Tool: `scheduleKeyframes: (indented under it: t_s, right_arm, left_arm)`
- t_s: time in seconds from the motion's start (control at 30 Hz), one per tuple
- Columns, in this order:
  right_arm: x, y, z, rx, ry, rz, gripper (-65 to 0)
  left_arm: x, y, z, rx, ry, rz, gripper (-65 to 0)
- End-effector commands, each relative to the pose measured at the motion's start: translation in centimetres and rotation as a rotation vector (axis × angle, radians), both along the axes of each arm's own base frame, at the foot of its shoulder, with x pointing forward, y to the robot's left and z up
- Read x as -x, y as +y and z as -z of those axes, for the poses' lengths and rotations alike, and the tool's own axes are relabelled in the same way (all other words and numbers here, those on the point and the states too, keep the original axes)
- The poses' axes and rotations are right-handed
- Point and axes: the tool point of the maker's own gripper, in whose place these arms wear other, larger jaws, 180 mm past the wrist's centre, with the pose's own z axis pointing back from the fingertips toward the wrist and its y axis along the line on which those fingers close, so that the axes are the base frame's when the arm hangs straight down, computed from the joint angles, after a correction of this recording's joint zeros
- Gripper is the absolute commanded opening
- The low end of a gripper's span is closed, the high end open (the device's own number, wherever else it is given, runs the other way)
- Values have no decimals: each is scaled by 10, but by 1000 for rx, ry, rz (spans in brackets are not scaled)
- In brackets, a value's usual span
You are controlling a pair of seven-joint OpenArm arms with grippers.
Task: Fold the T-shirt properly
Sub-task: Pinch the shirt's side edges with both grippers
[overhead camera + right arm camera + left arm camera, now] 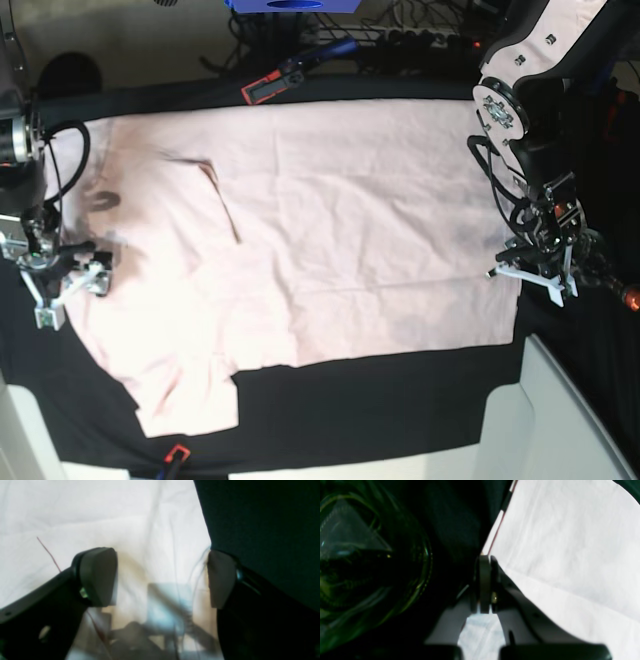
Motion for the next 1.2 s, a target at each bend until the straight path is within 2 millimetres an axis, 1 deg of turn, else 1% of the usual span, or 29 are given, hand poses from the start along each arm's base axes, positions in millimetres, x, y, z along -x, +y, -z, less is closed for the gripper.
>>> scheduleKeyframes:
  t_s: [0.0, 0.1, 0.17, 0.2, 0.27, 0.3, 0.4, 0.43, 0.47, 0.53, 0.63, 0.7, 0.73, 0.77, 0.8, 0.9, 1.07, 1.17]
  right_arm:
    - [-5, 1, -5, -11, 9, -16, -203]
    - [-9, 0, -9, -7, -3, -20, -331]
    - [-16, 0, -16, -2, -28, -29, -392]
    - [-17, -7, -20, 7, -36, -26, -419]
    - [-17, -9, -21, 12, -39, -23, -477]
    - [-18, -11, -22, 12, -42, -17, -517]
    - [-19, -15, -24, 17, -45, -14, -620]
    - [-21, -16, -27, 18, -51, -14, -644]
    - [-25, -17, -30, 19, -59, -12, -650]
    - [-24, -25, -33, 29, -62, -2, -649]
    - [-25, -28, -35, 31, -65, 3, -647]
    - [-25, -29, -35, 31, -65, 4, -647]
    - [-25, -29, -35, 30, -66, 7, -647]
    - [-26, -31, -37, 19, -76, 24, -647]
    - [-27, -34, -39, 5, -89, 50, -647]
    - [-27, -45, -45, -15, -110, 97, -647]
    - [-27, -46, -45, -14, -107, 98, -647]
    - [-26, -45, -43, -16, -102, 97, -647]
  left_arm:
    - [18, 2, 12, 6, 102, -6, -650]
    - [18, 2, 12, 6, 102, -6, -650]
    - [18, 1, 12, 8, 102, -5, -650]
    - [18, 0, 13, 11, 101, -2, -650]
    - [18, -1, 13, 12, 101, -1, -650]
    - [18, -1, 13, 13, 101, 0, -650]
    - [16, -8, 15, 22, 101, 8, -650]
    - [16, -8, 15, 22, 101, 9, -650]
    - [17, -9, 16, 24, 102, 8, -650]
    - [16, -11, 16, 29, 98, 20, -650]
    - [11, -23, 15, 64, 77, 87, -650]
    - [16, -23, 18, 65, 82, 99, -650]
    - [15, -19, 13, 49, 69, 99, -650]
    - [18, -14, 10, 27, 62, 95, -650]
    - [21, -16, 8, 12, 51, 97, -650]
    - [25, -10, -6, -39, 38, 102, -650]
    - [27, -24, -28, -50, 22, 194, -650]
    - [30, -18, -44, -97, -3, 195, -650]
